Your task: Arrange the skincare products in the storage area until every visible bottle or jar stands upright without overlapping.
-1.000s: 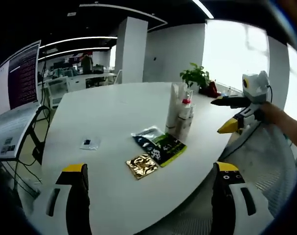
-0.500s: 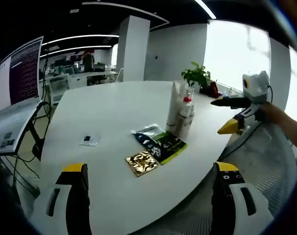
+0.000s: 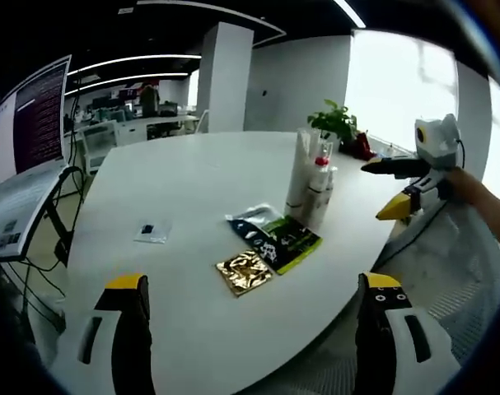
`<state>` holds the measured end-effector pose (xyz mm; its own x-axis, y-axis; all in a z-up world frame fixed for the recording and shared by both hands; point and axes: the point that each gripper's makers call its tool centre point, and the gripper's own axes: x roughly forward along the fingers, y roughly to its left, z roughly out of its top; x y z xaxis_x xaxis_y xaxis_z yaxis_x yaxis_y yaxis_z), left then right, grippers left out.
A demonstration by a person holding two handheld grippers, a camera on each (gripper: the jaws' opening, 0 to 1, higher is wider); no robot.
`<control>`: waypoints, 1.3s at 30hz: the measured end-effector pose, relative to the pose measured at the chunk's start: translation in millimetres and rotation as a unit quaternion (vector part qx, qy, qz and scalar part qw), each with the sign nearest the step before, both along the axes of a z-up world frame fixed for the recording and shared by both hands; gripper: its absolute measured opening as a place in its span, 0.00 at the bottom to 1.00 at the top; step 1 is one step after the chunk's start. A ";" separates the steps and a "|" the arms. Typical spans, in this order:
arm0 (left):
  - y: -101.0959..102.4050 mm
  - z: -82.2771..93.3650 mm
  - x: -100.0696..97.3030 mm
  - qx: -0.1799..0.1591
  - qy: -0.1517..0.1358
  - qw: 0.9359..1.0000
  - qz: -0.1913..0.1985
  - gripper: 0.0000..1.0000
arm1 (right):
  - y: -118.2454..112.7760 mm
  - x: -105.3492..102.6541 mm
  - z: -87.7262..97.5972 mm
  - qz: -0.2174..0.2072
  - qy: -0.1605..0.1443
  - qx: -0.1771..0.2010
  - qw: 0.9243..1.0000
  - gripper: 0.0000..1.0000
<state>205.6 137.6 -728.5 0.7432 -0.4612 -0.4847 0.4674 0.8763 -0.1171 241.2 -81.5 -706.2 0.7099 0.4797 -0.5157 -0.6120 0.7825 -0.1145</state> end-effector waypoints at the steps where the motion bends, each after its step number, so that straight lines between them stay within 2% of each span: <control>1: 0.4 -0.7 1.3 -0.001 0.000 1.000 0.001 0.98 | 0.2 -0.2 0.2 -0.001 0.001 0.002 1.000 1.00; 10: -4.7 -6.2 15.7 -0.001 0.007 1.000 -0.005 0.98 | 0.8 -0.4 -1.3 -0.001 0.004 0.004 1.000 1.00; 16: 2.1 -9.7 21.2 -0.002 0.012 1.000 0.001 0.97 | 0.6 0.5 -2.9 0.002 0.007 0.001 1.000 1.00; 29: 17.0 -29.1 28.2 0.011 0.036 0.999 -0.003 0.95 | -2.9 2.8 -5.7 0.000 0.006 -0.009 1.000 1.00; 35: 18.2 -34.3 41.2 0.019 0.042 0.999 -0.010 0.95 | -2.1 2.5 -6.3 0.000 0.008 -0.006 1.000 1.00; 39: 15.7 -34.0 49.5 0.008 0.044 0.999 -0.014 0.95 | -0.4 0.5 -9.0 0.003 0.015 -0.007 1.000 1.00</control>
